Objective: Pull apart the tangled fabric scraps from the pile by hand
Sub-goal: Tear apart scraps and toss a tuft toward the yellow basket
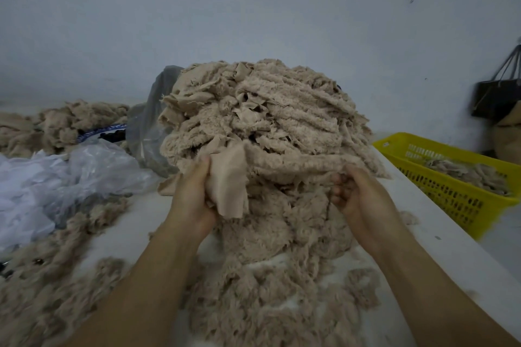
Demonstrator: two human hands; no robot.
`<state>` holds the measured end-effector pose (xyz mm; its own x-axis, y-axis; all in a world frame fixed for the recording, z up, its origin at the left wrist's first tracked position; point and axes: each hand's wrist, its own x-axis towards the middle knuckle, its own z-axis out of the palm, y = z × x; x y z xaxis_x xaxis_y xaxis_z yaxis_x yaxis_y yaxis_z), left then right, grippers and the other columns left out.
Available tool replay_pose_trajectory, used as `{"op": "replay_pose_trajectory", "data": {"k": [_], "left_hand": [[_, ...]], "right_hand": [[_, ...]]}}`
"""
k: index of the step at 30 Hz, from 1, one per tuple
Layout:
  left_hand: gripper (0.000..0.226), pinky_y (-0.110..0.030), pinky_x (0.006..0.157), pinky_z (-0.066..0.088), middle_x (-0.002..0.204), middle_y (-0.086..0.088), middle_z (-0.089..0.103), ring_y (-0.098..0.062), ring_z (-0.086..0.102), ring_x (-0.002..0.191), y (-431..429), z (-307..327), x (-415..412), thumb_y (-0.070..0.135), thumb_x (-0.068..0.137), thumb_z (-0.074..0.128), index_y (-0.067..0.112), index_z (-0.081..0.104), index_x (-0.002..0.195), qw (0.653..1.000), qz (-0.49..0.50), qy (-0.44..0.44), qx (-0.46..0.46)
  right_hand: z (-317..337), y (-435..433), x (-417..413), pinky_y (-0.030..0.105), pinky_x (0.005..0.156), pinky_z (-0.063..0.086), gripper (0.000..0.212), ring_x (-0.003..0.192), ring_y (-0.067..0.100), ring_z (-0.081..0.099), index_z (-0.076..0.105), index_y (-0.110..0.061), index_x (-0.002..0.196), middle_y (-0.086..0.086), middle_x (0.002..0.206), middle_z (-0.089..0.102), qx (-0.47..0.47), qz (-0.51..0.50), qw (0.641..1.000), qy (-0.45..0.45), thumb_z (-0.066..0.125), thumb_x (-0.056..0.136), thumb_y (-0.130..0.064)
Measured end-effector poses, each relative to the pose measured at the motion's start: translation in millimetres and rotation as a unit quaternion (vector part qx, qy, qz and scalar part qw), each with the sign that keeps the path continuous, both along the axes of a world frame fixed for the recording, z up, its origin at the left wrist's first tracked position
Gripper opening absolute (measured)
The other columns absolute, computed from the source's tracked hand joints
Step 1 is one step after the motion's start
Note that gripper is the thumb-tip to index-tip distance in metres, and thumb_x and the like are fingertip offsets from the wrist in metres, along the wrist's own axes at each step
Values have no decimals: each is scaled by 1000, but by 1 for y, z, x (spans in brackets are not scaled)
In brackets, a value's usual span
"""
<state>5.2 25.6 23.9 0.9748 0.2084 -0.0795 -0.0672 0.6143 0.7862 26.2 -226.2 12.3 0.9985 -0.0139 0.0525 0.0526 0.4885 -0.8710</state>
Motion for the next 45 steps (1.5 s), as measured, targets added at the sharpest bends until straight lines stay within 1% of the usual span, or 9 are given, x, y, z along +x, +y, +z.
{"op": "replay_pose_trajectory", "data": {"k": [4, 11, 17, 21, 24, 29, 31, 37, 45], "left_hand": [[30, -35, 76, 59, 111, -11, 73, -22, 71, 100, -25, 0, -5, 23, 98, 57, 9, 64, 123, 993, -65, -38, 93], [35, -34, 83, 57, 100, -13, 74, -23, 70, 91, -49, -2, -14, 37, 88, 59, 11, 77, 103, 964, -138, -111, 196], [56, -17, 49, 41, 56, 3, 59, -6, 46, 44, -15, -1, 1, 37, 99, 55, 24, 60, 45, 975, 92, -34, 201], [34, -28, 57, 36, 72, 2, 55, -15, 50, 66, -9, -20, 8, 31, 99, 53, 13, 65, 73, 826, 83, -1, 557], [29, -31, 79, 37, 96, 5, 48, -18, 47, 94, -13, -22, 10, 43, 94, 57, 22, 59, 74, 660, 88, -41, 745], [28, -32, 71, 37, 90, 8, 48, -20, 49, 94, -21, -28, 3, 52, 86, 65, 27, 54, 81, 590, -176, -68, 785], [18, -30, 67, 36, 85, 5, 54, -21, 55, 88, -21, -29, 5, 30, 96, 58, 18, 57, 83, 621, -105, -96, 771], [25, -28, 62, 44, 71, -3, 64, -18, 54, 65, -32, -10, -13, 29, 101, 54, 22, 72, 85, 920, -153, -64, 355], [19, -18, 56, 52, 72, 2, 73, -8, 67, 62, -23, 1, -24, 26, 86, 65, 24, 81, 75, 918, -305, -70, 243]], "right_hand": [[0, 16, -9, 26, 70, 57, 23, 86, 18, 72, 73, -21, 92, 5, 93, 75, -106, 41, 989, -96, 53, 100, -30], [-9, 44, -20, 16, 61, 42, 8, 81, 4, 62, 53, -44, 90, -15, 92, 64, -513, 22, 841, -172, 60, 92, -48], [-4, 9, -4, 27, 56, 47, 28, 64, 14, 62, 72, -19, 87, 2, 74, 69, -215, -17, 975, -49, 50, 102, -29], [2, -24, 7, 21, 66, 56, 32, 82, 14, 74, 61, -12, 102, 6, 102, 68, 224, -126, 966, -22, 53, 99, -43], [-13, -12, 11, 23, 60, 56, 35, 77, 14, 71, 56, -7, 115, 6, 97, 69, 69, -103, 990, 66, 52, 101, -39], [-20, 24, -7, 18, 61, 52, 18, 70, 5, 66, 71, -32, 86, -10, 81, 71, -385, 26, 916, -105, 57, 98, -35], [-23, 35, -17, 8, 68, 47, 7, 84, -7, 61, 65, -42, 98, -21, 97, 65, -466, 86, 864, -172, 59, 96, -39], [-22, 50, -22, -2, 78, 33, 30, 100, -26, 39, 44, -41, 122, -28, 112, 39, -510, 82, 824, -232, 59, 97, -32], [-19, 38, -18, 0, 62, 37, 39, 77, -12, 55, 53, -37, 118, -31, 89, 51, -583, 153, 774, -191, 52, 94, -6]]}}
